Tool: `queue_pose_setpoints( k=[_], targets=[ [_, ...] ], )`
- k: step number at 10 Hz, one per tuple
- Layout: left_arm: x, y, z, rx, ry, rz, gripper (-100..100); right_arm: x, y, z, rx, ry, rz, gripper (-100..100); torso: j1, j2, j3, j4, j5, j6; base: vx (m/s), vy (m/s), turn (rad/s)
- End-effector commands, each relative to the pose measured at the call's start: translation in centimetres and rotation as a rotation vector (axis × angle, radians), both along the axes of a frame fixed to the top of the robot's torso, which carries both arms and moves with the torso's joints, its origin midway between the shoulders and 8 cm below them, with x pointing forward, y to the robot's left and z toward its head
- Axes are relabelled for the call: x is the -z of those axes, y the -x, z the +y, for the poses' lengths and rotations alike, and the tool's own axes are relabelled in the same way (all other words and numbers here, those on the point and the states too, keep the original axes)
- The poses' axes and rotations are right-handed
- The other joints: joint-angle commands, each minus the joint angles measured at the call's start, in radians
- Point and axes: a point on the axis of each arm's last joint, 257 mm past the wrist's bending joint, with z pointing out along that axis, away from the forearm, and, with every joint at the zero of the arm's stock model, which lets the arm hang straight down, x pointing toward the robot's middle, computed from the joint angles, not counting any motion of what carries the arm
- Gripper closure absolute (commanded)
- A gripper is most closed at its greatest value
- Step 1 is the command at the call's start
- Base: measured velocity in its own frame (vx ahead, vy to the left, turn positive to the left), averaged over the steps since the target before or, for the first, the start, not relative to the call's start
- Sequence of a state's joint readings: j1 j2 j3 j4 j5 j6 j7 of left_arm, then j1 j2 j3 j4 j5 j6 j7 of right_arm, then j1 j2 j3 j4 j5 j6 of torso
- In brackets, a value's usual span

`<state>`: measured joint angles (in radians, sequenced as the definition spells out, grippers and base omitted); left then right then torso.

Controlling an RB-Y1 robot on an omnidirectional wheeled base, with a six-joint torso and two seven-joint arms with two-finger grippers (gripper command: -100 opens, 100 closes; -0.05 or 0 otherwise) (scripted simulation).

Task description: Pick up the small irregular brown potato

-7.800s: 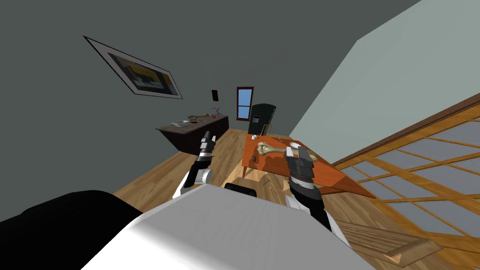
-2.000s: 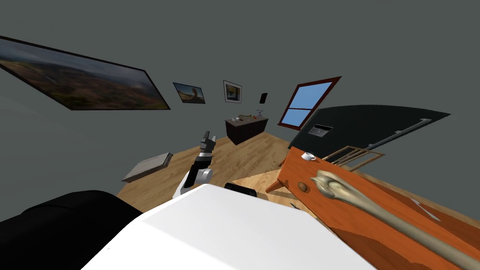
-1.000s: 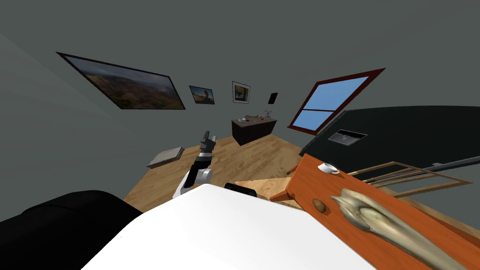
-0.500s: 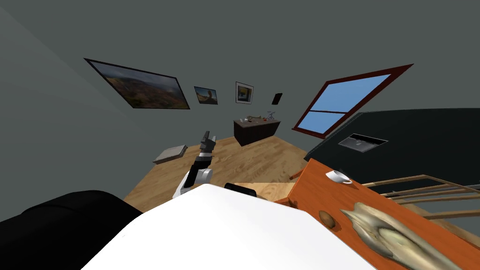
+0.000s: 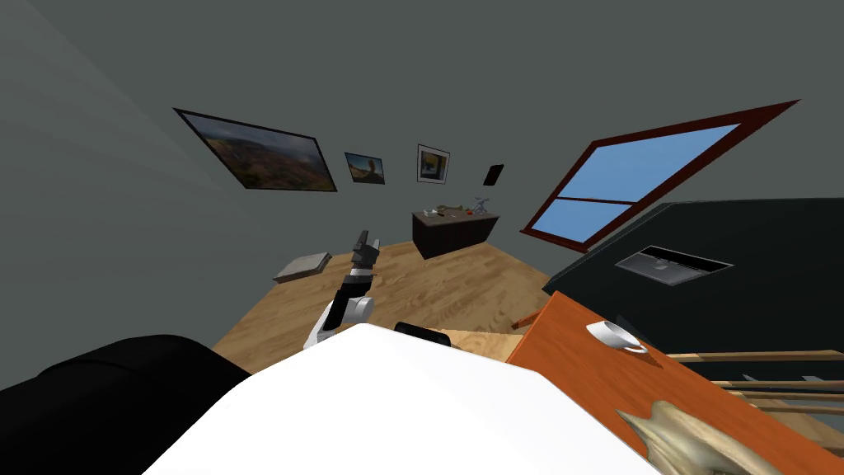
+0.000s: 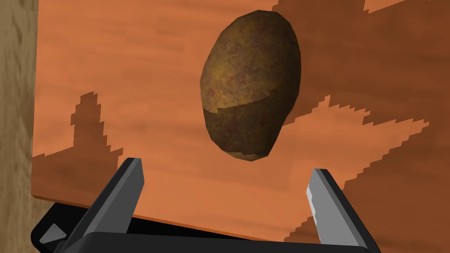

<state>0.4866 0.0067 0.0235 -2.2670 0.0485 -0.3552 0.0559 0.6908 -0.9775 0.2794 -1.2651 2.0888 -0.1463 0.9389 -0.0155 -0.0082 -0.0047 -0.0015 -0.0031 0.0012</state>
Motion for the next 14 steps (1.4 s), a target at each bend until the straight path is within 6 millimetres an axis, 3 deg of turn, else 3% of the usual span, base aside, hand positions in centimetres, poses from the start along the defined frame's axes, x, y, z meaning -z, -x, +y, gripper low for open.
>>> queue_pose_setpoints(
  k=[1,2,3,4,8,9,13,14],
  targets=[
    [0.0,0.0,0.0,0.000,0.000,0.000,0,-0.3,-0.3,-0.9,-0.020,0.022,-0.001,-100,0.000,0.000,0.000,0.000,0.000,0.000,0.100,-0.199,0.083],
    [0.0,0.0,0.0,0.000,0.000,0.000,0,-0.2,-0.2,-0.6,-0.012,0.013,0.001,-100,0.001,0.001,0.001,0.000,0.000,0.000,0.042,-0.081,0.028],
    [0.0,0.0,0.0,0.000,0.000,0.000,0,-0.3,-0.2,-0.7,-0.015,0.016,-0.001,0,0.008,0.004,0.002,0.001,0.001,0.001,0.009,-0.018,0.002],
    [0.0,0.0,0.0,0.000,0.000,0.000,0,0.3,-0.3,-0.8,0.001,0.018,-0.002,-100,0.013,0.007,0.004,0.001,0.002,0.001,-0.019,-0.016,0.109],
    [0.0,0.0,0.0,0.000,0.001,0.000,0,1.3,-0.3,-0.8,0.025,0.019,-0.003,-100,0.014,0.012,0.007,0.002,0.003,0.001,-0.040,-0.019,0.094],
    [0.0,0.0,0.0,0.000,0.000,0.000,0,1.3,-0.3,-0.8,0.026,0.019,-0.003,100,0.015,0.010,0.006,0.002,0.003,0.001,-0.006,-0.004,-0.015],
    [0.0,0.0,0.0,0.000,0.000,0.000,0,1.3,-0.3,-0.9,0.026,0.020,-0.002,100,0.016,0.009,0.005,0.002,0.003,0.001,0.000,0.000,0.000],
    [0.0,0.0,0.0,0.000,0.000,0.000,0,1.3,-0.3,-0.9,0.026,0.020,-0.002,0,0.016,0.008,0.005,0.002,0.003,0.001,0.000,0.000,0.000]
  ],
)
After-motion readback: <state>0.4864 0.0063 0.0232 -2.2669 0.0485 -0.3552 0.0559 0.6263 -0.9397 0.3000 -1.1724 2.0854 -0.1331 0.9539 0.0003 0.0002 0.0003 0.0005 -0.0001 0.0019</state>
